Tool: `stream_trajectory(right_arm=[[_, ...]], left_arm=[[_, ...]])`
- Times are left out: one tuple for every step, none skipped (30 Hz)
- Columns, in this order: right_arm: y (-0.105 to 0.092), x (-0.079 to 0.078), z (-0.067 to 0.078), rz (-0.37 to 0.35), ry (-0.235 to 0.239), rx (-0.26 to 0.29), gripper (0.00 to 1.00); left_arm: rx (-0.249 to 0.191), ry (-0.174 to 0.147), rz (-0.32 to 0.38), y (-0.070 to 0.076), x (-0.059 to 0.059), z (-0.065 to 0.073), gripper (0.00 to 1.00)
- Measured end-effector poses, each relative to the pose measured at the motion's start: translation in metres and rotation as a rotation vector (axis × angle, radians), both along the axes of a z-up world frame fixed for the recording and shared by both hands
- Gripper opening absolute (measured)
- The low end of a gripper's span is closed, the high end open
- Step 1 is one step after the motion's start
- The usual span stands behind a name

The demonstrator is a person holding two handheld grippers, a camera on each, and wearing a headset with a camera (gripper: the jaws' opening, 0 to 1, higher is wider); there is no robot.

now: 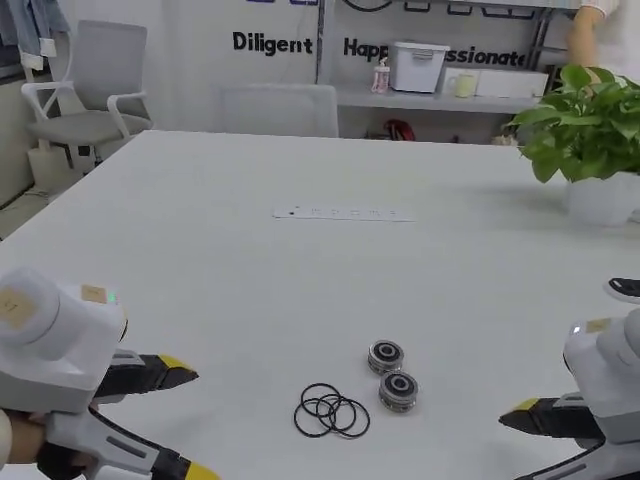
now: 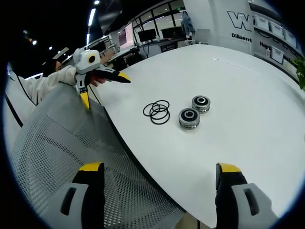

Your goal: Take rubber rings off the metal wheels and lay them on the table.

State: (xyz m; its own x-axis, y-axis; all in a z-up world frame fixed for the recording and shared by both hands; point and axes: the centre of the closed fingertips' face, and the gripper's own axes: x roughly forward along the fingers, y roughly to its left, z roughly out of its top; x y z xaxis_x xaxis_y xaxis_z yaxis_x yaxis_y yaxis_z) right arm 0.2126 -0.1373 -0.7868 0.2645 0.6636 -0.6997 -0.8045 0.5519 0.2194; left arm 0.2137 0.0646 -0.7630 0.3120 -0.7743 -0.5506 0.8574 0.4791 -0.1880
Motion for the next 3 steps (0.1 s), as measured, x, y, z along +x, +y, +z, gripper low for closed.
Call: stream_trajectory(right_arm=[[0.0000,0.0003,0.0004,-0.003,-0.001,0.003,0.94],[-0.0001,0.0004,0.0007,-0.005,-0.002,0.005,0.94],[-0.0001,0.0005,0.0010,-0.008,-0.002,0.008,0.93]], left_arm=[[-0.001,0.000,0.002,0.0002,0.0002,0.0000,1.00],[-0.001,0.000,0.003,0.0005,0.0005,0.0000,1.00],[-0.002,0.000,0.005,0.0007,0.0006,0.0000,1.00]])
